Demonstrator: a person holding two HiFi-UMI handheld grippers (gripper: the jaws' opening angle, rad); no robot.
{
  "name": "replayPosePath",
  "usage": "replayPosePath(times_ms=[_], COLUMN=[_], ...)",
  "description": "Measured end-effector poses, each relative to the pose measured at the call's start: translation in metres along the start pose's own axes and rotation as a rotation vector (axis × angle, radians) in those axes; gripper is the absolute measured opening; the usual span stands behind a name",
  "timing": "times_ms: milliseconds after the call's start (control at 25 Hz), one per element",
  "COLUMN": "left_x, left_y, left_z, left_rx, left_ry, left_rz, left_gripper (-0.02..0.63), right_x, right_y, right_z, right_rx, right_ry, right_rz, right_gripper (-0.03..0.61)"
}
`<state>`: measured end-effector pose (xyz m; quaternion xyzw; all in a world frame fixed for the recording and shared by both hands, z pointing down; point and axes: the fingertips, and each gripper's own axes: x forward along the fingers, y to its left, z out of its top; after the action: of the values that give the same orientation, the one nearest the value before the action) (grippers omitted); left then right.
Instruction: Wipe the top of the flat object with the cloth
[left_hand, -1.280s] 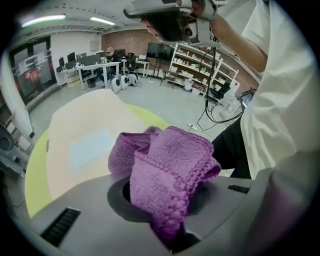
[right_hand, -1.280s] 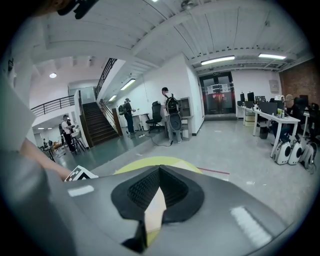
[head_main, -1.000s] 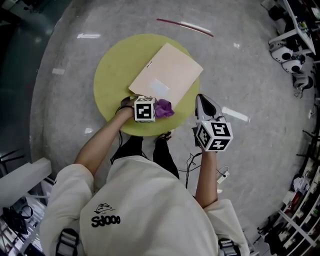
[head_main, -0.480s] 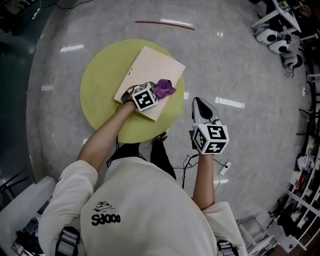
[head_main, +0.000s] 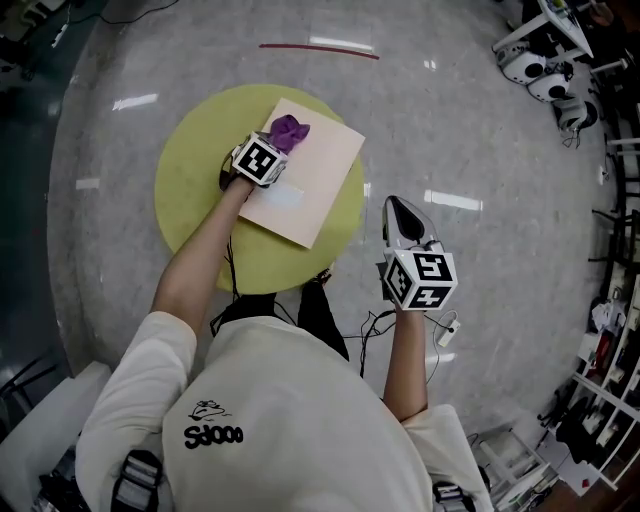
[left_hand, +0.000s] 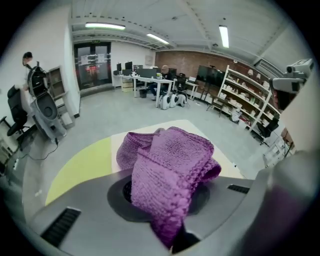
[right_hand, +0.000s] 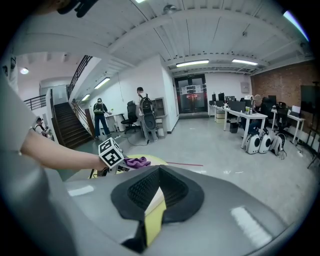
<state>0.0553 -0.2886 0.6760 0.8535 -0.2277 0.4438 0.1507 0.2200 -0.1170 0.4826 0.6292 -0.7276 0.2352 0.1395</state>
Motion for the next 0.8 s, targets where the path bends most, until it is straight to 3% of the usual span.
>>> replayPosePath(times_ms=[200, 400, 640, 800], left_x=[-0.018, -0.071, -0.162, -0.229], left_y=[0.029, 0.049, 0.066, 0.065], left_z=[-0.013, 0.012, 0.042, 0.068], left_rx=[-0.093, -0.167, -0.170, -0.127], left_ry=[-0.057, -0.284, -0.498, -0.626], left_rz=[0.060, 0.106, 0.203, 0.275], left_gripper=[0.070, 0.071, 0.071, 0.071], right_x=[0.006, 0.017, 0.020, 0.012], right_y=[0.003, 0.004, 0.019, 0.032], right_z=[0.012, 0.052, 0.113, 0.153], right_rx=[-0.032, -0.082, -0.192, -0.231], right_ry=[-0.015, -0.076, -0.175, -0.260], right_rz=[0.012, 0.038, 0.069, 0.109], right_gripper=[0.009, 0.009, 0.009, 0.009])
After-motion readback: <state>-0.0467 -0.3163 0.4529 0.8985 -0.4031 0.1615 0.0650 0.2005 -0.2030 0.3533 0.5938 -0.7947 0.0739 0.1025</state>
